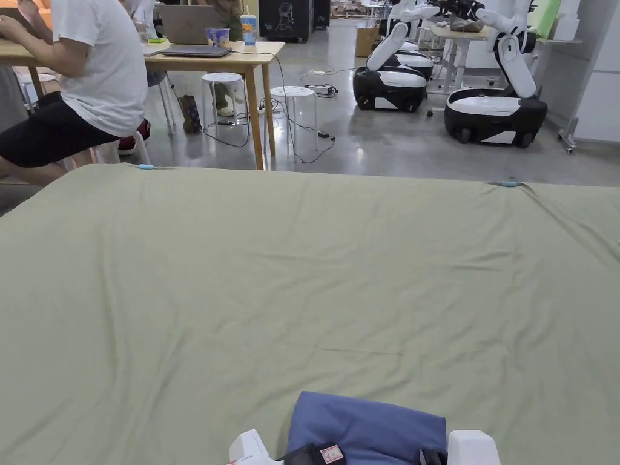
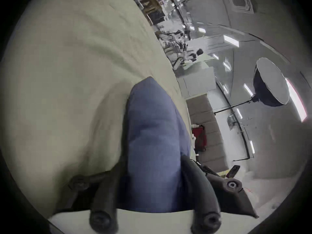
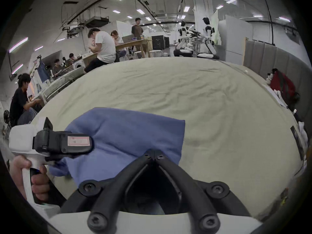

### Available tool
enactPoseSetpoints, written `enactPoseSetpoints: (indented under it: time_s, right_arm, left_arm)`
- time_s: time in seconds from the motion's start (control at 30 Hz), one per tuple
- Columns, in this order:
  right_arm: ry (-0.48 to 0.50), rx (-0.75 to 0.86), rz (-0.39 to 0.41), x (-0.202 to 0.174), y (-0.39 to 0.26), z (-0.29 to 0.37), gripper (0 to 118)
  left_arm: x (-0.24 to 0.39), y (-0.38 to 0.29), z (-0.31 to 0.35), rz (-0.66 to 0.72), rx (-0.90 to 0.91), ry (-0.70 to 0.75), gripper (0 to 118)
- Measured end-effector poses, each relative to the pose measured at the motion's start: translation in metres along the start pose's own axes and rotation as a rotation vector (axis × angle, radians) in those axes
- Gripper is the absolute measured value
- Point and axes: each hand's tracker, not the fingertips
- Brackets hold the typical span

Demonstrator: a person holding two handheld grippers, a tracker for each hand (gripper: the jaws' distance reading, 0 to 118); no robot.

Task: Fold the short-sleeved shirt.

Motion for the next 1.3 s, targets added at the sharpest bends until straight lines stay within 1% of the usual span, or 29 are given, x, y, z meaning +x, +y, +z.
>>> enactPoseSetpoints:
  time_s: [0.03, 0.1, 0.17, 0.3, 0.33, 0.43, 0.53, 0.57, 0.63, 0.7, 0.83, 0.9, 1.0, 1.03, 1.07, 1.1, 1.13, 1.17, 1.2, 1.27, 1.3]
  right_arm:
    - [-0.002, 0.009, 0.017, -0.006, 0.004, 0.001, 0]
    - [0.012, 0.028, 0.050, -0.022, 0.013, 0.000, 0]
    - [0.038, 0.044, 0.073, -0.042, 0.023, -0.001, 0]
    - [0.069, 0.070, 0.151, -0.101, 0.046, -0.002, 0]
    - [0.077, 0.071, 0.164, -0.109, 0.044, -0.017, 0]
    - [0.100, 0.071, 0.182, -0.147, 0.052, -0.030, 0]
    - [0.129, 0.074, 0.208, -0.183, 0.061, -0.039, 0]
    - [0.136, 0.075, 0.218, -0.195, 0.063, -0.042, 0]
    - [0.159, 0.071, 0.230, -0.216, 0.065, -0.048, 0]
    - [0.170, 0.065, 0.243, -0.235, 0.065, -0.054, 0]
    - [0.195, 0.055, 0.266, -0.261, 0.063, -0.069, 0]
    - [0.202, 0.048, 0.269, -0.269, 0.062, -0.072, 0]
    - [0.201, 0.037, 0.273, -0.272, 0.061, -0.076, 0]
    - [0.201, 0.034, 0.276, -0.272, 0.061, -0.077, 0]
    - [0.199, 0.033, 0.279, -0.271, 0.061, -0.077, 0]
    - [0.196, 0.033, 0.281, -0.270, 0.062, -0.077, 0]
    - [0.195, 0.034, 0.282, -0.270, 0.061, -0.076, 0]
    - [0.192, 0.034, 0.280, -0.268, 0.062, -0.076, 0]
    - [0.189, 0.034, 0.280, -0.266, 0.062, -0.076, 0]
    - [0.182, 0.036, 0.277, -0.260, 0.062, -0.074, 0]
    - [0.182, 0.037, 0.273, -0.257, 0.063, -0.073, 0]
  left_arm:
    - [-0.014, 0.005, 0.006, -0.008, 0.008, 0.007, 24]
    - [-0.013, 0.018, 0.023, -0.122, 0.027, 0.084, 24]
    - [-0.021, 0.037, 0.041, -0.152, 0.044, 0.116, 24]
    - [-0.036, 0.083, 0.091, -0.258, 0.095, 0.206, 24]
    - [-0.041, 0.095, 0.103, -0.270, 0.101, 0.225, 24]
    - [-0.063, 0.135, 0.146, -0.312, 0.134, 0.293, 24]
    - [-0.082, 0.175, 0.188, -0.330, 0.162, 0.337, 24]
    - [-0.078, 0.182, 0.203, -0.345, 0.169, 0.358, 24]
    - [-0.089, 0.208, 0.228, -0.372, 0.186, 0.422, 24]
    - [-0.103, 0.234, 0.250, -0.361, 0.190, 0.437, 24]
    - [-0.135, 0.273, 0.281, -0.352, 0.183, 0.463, 24]
    - [-0.148, 0.279, 0.288, -0.332, 0.171, 0.476, 24]
    - [-0.161, 0.279, 0.292, -0.318, 0.153, 0.420, 25]
    - [-0.164, 0.279, 0.295, -0.316, 0.158, 0.416, 28]
    - [-0.164, 0.278, 0.299, -0.323, 0.166, 0.429, 37]
    - [-0.161, 0.277, 0.306, -0.349, 0.187, 0.470, 56]
    - [-0.161, 0.277, 0.313, -0.369, 0.211, 0.499, 70]
    - [-0.161, 0.276, 0.322, -0.366, 0.243, 0.512, 81]
    - [-0.162, 0.277, 0.333, -0.348, 0.275, 0.509, 85]
    - [-0.154, 0.274, 0.351, -0.313, 0.316, 0.485, 84]
    - [-0.151, 0.272, 0.359, -0.317, 0.331, 0.500, 84]
